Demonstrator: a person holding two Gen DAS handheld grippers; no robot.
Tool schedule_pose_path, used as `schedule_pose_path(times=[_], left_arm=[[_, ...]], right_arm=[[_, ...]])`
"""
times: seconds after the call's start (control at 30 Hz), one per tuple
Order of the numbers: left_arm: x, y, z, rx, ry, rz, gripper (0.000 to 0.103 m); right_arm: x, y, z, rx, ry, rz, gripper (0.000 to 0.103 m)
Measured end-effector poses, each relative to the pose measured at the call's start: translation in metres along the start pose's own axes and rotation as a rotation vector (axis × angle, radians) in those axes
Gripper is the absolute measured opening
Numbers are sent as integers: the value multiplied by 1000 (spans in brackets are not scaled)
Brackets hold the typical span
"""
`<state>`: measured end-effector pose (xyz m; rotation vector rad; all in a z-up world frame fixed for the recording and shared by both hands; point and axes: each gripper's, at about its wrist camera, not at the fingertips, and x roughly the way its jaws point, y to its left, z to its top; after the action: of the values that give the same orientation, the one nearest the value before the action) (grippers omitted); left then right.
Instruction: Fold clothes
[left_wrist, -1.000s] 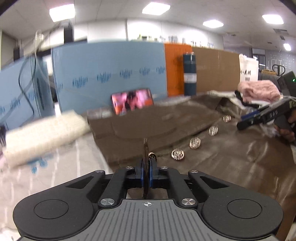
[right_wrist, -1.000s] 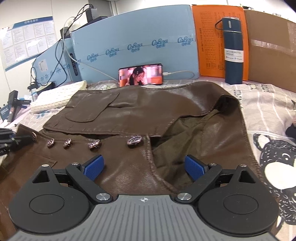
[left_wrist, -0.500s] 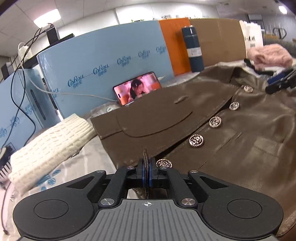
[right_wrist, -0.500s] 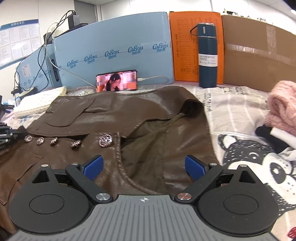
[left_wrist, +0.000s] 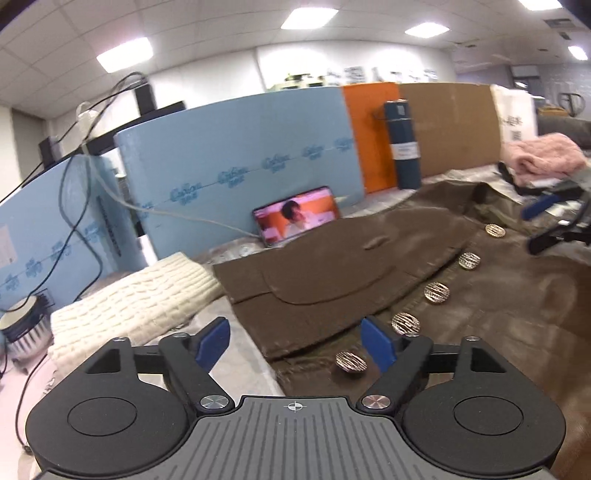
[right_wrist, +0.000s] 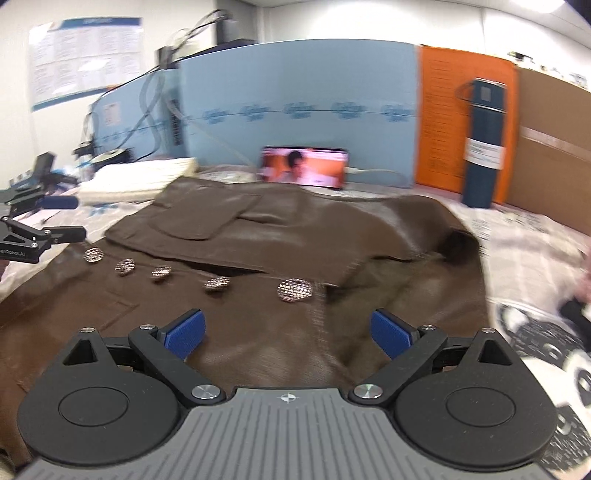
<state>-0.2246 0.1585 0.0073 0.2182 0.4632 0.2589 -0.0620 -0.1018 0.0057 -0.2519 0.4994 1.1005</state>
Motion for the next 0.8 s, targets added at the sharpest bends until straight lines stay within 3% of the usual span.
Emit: schedule_pose_path(times=[0.17,0.27,0.4,0.57,0.8], left_arm=[[7,-11,-16,59,126,-29,87],[3,-12,-18,47,103,-16,88],[-17,-12,-12,44,-4,-16,88],[-58,-21,-2,40,-163,-236,93],[-96,-62,-3,199,-188,-559,96]], right_arm=[[21,18,2,-74,78,-18,99],[25,19,-1,-79,97,-28,100],[13,19,-2,-75,44,-53,100],[-13,13,-4,-46,-51,-14,100],[-47,22,-9,-66,-145,91,100]])
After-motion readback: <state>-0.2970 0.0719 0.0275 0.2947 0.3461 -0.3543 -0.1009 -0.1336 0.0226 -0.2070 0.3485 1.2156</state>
